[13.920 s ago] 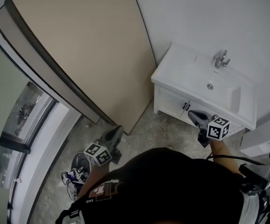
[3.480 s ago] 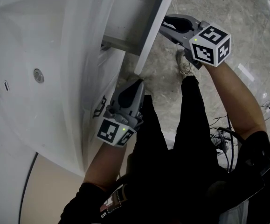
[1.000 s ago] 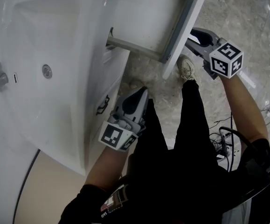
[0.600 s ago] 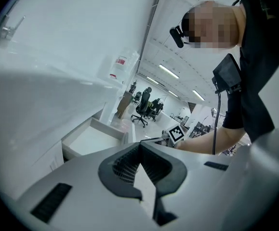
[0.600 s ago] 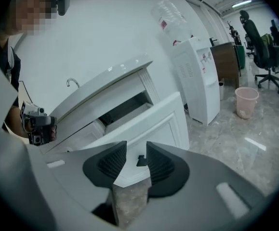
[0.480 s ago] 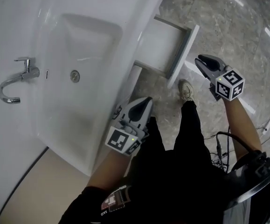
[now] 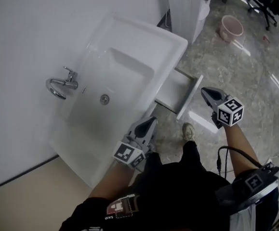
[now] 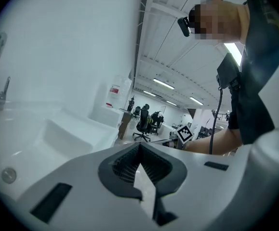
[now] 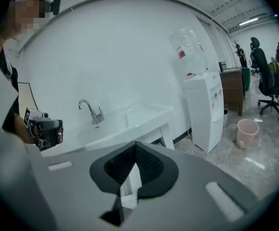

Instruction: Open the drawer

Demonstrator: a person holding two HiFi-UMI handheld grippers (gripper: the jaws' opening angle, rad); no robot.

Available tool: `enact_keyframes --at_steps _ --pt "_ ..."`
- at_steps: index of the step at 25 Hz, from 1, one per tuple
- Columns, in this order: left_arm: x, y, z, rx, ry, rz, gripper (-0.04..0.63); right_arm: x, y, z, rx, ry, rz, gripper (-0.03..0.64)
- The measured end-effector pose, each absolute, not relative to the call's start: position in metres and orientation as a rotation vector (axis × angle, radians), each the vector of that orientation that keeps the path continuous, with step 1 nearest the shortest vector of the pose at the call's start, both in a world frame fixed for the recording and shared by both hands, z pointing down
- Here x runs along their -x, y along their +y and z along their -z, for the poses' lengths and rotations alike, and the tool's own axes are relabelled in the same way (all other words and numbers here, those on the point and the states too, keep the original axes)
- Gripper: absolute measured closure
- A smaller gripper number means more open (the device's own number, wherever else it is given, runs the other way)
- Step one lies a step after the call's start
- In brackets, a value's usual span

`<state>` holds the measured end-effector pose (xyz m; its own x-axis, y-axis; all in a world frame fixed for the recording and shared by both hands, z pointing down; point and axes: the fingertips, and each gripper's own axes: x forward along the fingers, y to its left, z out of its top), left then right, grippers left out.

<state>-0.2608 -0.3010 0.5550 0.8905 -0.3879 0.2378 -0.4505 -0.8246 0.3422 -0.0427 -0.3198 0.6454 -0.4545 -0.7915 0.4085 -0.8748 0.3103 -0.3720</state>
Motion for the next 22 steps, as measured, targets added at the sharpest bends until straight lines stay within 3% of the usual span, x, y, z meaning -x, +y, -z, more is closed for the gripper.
enact_keyframes --at_steps 10,22 --pt "0.339 -0.33 -0.43 -2.725 -0.812 -0.038 0.595 0.104 -0.359 -0.508 -1.468 -2.489 -0.698 0.617" --pt "0.501 -0.333 -0.359 -2.642 -1.222 0.129 0.595 0.22 -0.396 -0.412 -1.251 -2.616 -0.519 0.617"
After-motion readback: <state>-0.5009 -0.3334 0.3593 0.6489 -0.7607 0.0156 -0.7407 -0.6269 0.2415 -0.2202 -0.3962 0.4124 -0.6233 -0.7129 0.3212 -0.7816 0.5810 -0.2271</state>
